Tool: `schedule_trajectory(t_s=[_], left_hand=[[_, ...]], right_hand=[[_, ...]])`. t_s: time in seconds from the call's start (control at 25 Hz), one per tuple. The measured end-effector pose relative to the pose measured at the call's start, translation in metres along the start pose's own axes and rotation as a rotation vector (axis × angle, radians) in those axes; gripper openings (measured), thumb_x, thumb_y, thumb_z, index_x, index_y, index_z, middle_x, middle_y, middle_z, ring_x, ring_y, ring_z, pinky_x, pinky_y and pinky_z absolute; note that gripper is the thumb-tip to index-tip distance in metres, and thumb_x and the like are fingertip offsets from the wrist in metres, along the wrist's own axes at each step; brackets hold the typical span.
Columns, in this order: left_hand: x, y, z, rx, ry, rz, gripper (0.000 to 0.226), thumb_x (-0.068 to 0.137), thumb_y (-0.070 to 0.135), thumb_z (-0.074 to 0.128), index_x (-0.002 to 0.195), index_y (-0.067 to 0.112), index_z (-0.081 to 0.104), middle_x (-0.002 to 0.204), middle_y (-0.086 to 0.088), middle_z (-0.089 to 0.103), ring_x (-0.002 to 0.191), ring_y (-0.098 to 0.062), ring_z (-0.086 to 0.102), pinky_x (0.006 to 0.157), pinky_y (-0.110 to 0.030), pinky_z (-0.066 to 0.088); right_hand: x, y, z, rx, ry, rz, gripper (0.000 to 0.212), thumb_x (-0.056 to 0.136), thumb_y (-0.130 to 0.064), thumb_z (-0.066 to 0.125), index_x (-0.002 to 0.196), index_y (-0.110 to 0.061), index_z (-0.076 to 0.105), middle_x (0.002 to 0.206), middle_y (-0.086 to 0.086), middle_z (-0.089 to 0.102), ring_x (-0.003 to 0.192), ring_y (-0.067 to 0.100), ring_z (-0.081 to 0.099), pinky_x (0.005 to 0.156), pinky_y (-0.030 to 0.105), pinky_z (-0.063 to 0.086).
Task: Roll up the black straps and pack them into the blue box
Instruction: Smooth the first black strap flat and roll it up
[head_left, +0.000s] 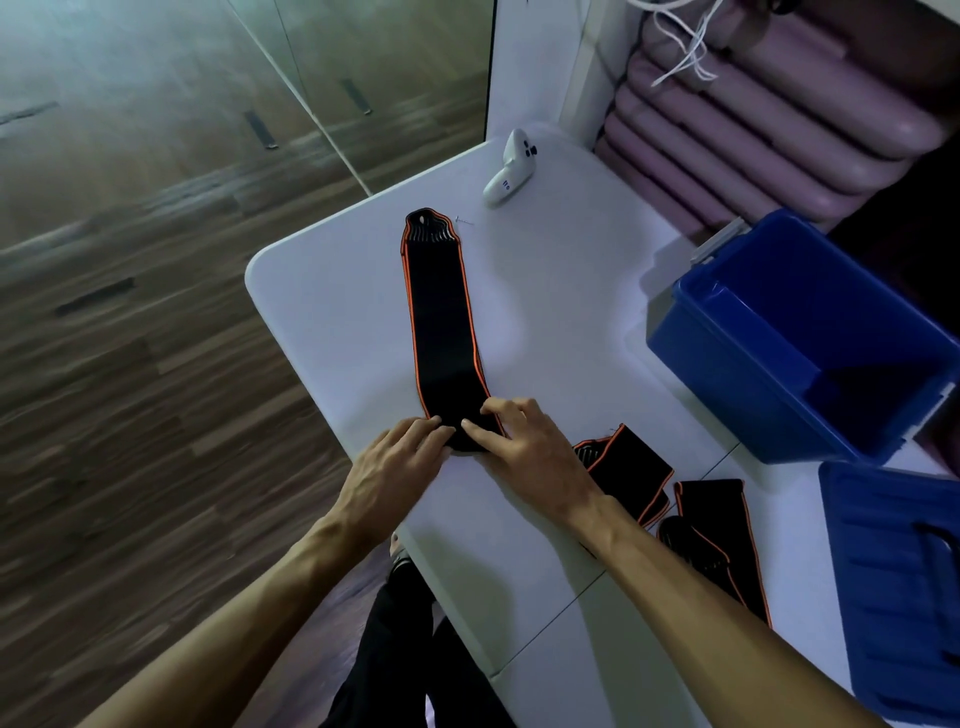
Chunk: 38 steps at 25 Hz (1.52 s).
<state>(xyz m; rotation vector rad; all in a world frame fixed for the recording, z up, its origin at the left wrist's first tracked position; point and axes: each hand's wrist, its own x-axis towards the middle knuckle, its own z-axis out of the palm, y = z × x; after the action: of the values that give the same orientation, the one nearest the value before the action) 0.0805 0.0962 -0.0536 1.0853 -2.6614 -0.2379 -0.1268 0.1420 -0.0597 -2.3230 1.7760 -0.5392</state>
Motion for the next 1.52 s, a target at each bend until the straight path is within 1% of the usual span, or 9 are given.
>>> schedule_trajectory(t_s=[0.12,0.24,0.4,0.56,0.8,1.0,1.2,1.32,1.52], left_hand=[[0.001,0.005,-0.004,-0.082,-0.004,-0.075,0.028,0.097,0.024,0.047,0.117,0.008,0.06,0.113,-0.006,0.065,0.106,-0.024,0.063,0.085,-0.037,0.054],[0.005,0.005,-0.008,-0.153,-0.031,-0.129,0.029,0.099,0.026,0.039,0.116,0.01,0.058,0.11,-0.004,0.061,0.099,-0.021,0.059,0.086,-0.035,0.05],[0.01,0.002,-0.01,-0.257,-0.088,-0.186,0.036,0.101,0.028,0.031,0.118,0.008,0.055,0.11,-0.007,0.058,0.101,-0.024,0.056,0.089,-0.038,0.048],[0.022,-0.002,-0.013,-0.39,-0.102,-0.312,0.03,0.102,0.022,0.036,0.122,0.009,0.055,0.113,-0.008,0.061,0.107,-0.023,0.055,0.092,-0.035,0.045],[0.052,-0.003,-0.011,-0.402,-0.107,-0.414,0.022,0.1,0.021,0.039,0.102,0.009,0.057,0.081,-0.009,0.064,0.072,-0.027,0.058,0.068,-0.045,0.047],[0.059,-0.009,-0.011,-0.348,-0.168,-0.367,0.019,0.101,0.022,0.034,0.097,0.01,0.048,0.067,-0.006,0.053,0.06,-0.026,0.05,0.057,-0.043,0.039],[0.056,-0.008,-0.009,-0.41,-0.116,-0.333,0.021,0.101,0.032,0.032,0.101,0.015,0.046,0.071,-0.001,0.054,0.064,-0.022,0.051,0.059,-0.038,0.039],[0.052,-0.02,-0.008,-0.473,-0.12,-0.312,0.029,0.097,0.04,0.043,0.111,0.017,0.052,0.082,0.003,0.056,0.077,-0.016,0.051,0.068,-0.029,0.037],[0.064,-0.012,-0.004,-0.377,-0.114,-0.347,0.029,0.098,0.034,0.045,0.114,0.011,0.051,0.087,-0.011,0.067,0.079,-0.031,0.063,0.063,-0.034,0.039]], right_hand=[[0.004,0.001,-0.005,-0.031,0.015,-0.089,0.037,0.093,-0.019,0.049,0.125,-0.006,0.063,0.113,0.009,0.068,0.111,0.028,0.058,0.074,0.041,0.053],[0.01,-0.001,-0.009,0.051,0.005,-0.088,0.031,0.089,-0.018,0.058,0.114,-0.002,0.068,0.098,0.009,0.073,0.094,0.028,0.066,0.075,0.041,0.056],[0.017,-0.003,-0.014,0.237,-0.029,0.039,0.024,0.089,-0.02,0.064,0.105,-0.003,0.069,0.098,0.011,0.074,0.089,0.031,0.068,0.078,0.042,0.057],[0.026,-0.007,-0.017,0.406,-0.059,0.229,0.023,0.096,-0.027,0.059,0.111,-0.012,0.069,0.106,0.002,0.073,0.096,0.016,0.066,0.084,0.031,0.052],[0.036,-0.016,-0.012,0.583,0.08,0.561,0.015,0.094,-0.029,0.062,0.098,-0.017,0.071,0.075,-0.011,0.065,0.072,0.008,0.062,0.073,0.032,0.051],[0.031,-0.009,-0.019,0.678,-0.005,0.602,0.025,0.091,-0.042,0.062,0.109,-0.026,0.068,0.09,-0.011,0.069,0.084,0.001,0.063,0.075,0.017,0.049],[0.032,-0.008,-0.016,0.617,0.056,0.581,0.018,0.092,-0.031,0.063,0.109,-0.027,0.068,0.094,-0.003,0.072,0.088,0.012,0.065,0.081,0.034,0.053],[0.033,-0.015,-0.011,0.583,0.132,0.59,0.017,0.092,-0.027,0.064,0.108,-0.027,0.069,0.1,-0.005,0.072,0.092,0.011,0.065,0.083,0.033,0.052],[0.039,-0.022,0.001,0.604,0.233,0.663,0.016,0.093,-0.019,0.063,0.108,-0.018,0.068,0.104,-0.001,0.072,0.096,0.014,0.064,0.085,0.032,0.052]])
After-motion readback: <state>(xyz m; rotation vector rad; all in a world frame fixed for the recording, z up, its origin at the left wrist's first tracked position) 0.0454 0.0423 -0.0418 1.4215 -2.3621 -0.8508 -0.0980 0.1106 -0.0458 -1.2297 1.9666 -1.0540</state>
